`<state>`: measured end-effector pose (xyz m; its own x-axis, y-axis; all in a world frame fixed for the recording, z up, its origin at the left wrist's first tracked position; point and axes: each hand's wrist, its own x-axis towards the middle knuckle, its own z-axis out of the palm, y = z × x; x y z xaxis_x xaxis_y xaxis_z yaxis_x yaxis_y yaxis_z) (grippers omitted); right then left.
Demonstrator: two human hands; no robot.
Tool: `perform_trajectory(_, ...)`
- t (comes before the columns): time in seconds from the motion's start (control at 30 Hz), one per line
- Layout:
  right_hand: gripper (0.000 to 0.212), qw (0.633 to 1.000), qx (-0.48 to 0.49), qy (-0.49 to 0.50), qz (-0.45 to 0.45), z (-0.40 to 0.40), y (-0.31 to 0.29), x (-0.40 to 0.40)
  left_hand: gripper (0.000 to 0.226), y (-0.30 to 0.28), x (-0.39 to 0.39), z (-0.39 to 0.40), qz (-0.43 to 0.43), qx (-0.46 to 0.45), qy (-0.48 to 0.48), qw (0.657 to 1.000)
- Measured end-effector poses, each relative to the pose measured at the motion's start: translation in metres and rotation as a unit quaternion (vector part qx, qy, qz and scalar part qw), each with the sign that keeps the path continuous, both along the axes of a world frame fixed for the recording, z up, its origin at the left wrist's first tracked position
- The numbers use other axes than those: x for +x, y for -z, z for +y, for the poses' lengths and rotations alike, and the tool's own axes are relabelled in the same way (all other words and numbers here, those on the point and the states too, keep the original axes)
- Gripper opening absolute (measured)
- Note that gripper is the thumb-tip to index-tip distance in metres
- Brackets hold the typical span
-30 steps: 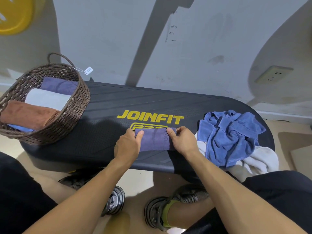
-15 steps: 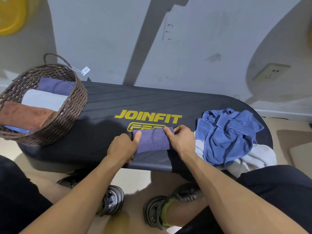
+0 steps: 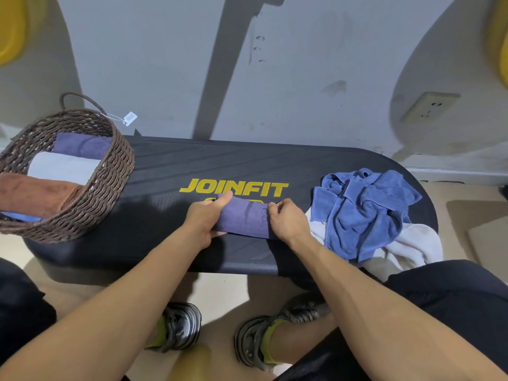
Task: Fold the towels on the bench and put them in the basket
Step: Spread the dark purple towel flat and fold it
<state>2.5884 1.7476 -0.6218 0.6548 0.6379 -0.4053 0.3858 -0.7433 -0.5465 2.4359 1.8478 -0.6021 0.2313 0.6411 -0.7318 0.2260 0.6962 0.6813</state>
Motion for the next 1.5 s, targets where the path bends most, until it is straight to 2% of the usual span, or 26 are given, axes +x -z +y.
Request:
perform_trajectory(0.07, 0.036, 0.999, -0.018, 0.007, 0.037, 0.002, -0.006, 0.001, 0.029, -0.003, 0.007, 0.005, 0.006, 0.059, 0.069, 0.996)
perform_trajectory(0.1, 0.033, 0.998, -0.032, 0.008, 0.061, 0.003, -0.011, 0.003, 0.031, -0.006, 0.008, 0.008, 0.012, 0.116, 0.104, 0.988)
perform_trajectory(0.13, 0.029, 0.996, -0.050, 0.003, 0.074, 0.005, -0.017, 0.006, 0.037, -0.010, 0.009, 0.012, 0.019, 0.181, 0.144, 0.973)
perform_trajectory(0.2, 0.029, 0.995, -0.075, -0.030, 0.053, 0.007, -0.035, 0.008, 0.044, -0.028, 0.006, 0.021, 0.044, 0.304, 0.242, 0.920)
perform_trajectory(0.27, 0.048, 0.997, 0.005, -0.077, 0.022, 0.010, -0.055, 0.003, 0.036, -0.057, 0.001, 0.036, 0.055, 0.391, 0.343, 0.852)
perform_trajectory(0.33, 0.071, 0.978, 0.141, -0.132, 0.076, 0.015, -0.081, -0.011, 0.028, -0.091, -0.010, 0.054, 0.056, 0.429, 0.437, 0.789)
perform_trajectory(0.4, 0.083, 0.950, 0.203, -0.201, 0.125, 0.022, -0.102, -0.025, 0.028, -0.123, -0.024, 0.069, 0.048, 0.436, 0.508, 0.742)
perform_trajectory(0.43, 0.087, 0.940, 0.214, -0.224, 0.142, 0.026, -0.110, -0.033, 0.025, -0.136, -0.032, 0.074, 0.034, 0.433, 0.526, 0.731)
perform_trajectory(0.5, 0.084, 0.931, 0.218, -0.254, 0.146, 0.037, -0.121, -0.048, 0.018, -0.154, -0.047, 0.088, 0.009, 0.424, 0.535, 0.731)
perform_trajectory(0.63, 0.035, 0.925, 0.217, -0.298, 0.092, 0.065, -0.130, -0.077, 0.031, -0.166, -0.086, 0.135, 0.003, 0.396, 0.516, 0.759)
perform_trajectory(0.67, 0.031, 0.925, 0.208, -0.310, 0.073, 0.074, -0.131, -0.084, 0.035, -0.165, -0.098, 0.148, 0.008, 0.390, 0.506, 0.769)
perform_trajectory(0.83, 0.032, 0.911, 0.203, -0.359, -0.019, 0.141, -0.140, -0.128, 0.026, -0.153, -0.167, 0.210, -0.025, 0.321, 0.415, 0.851)
perform_trajectory(0.97, 0.035, 0.910, 0.211, -0.352, -0.065, 0.216, -0.142, -0.162, 0.013, -0.135, -0.214, 0.251, -0.024, 0.363, 0.272, 0.891)
perform_trajectory(1.07, 0.027, 0.925, 0.193, -0.323, -0.043, 0.264, -0.132, -0.186, 0.014, -0.106, -0.244, 0.270, 0.014, 0.385, 0.139, 0.912)
perform_trajectory(1.2, 0.025, 0.928, 0.127, -0.351, -0.001, 0.300, -0.122, -0.220, 0.019, -0.071, -0.264, 0.283, 0.128, 0.404, 0.057, 0.904)
perform_trajectory(1.37, 0.032, 0.908, 0.013, -0.418, -0.021, 0.318, -0.106, -0.241, 0.019, -0.053, -0.277, 0.297, 0.203, 0.391, 0.098, 0.892)
perform_trajectory(1.5, 0.035, 0.882, -0.063, -0.464, -0.055, 0.326, -0.104, -0.245, 0.020, -0.050, -0.279, 0.292, 0.228, 0.422, 0.139, 0.866)
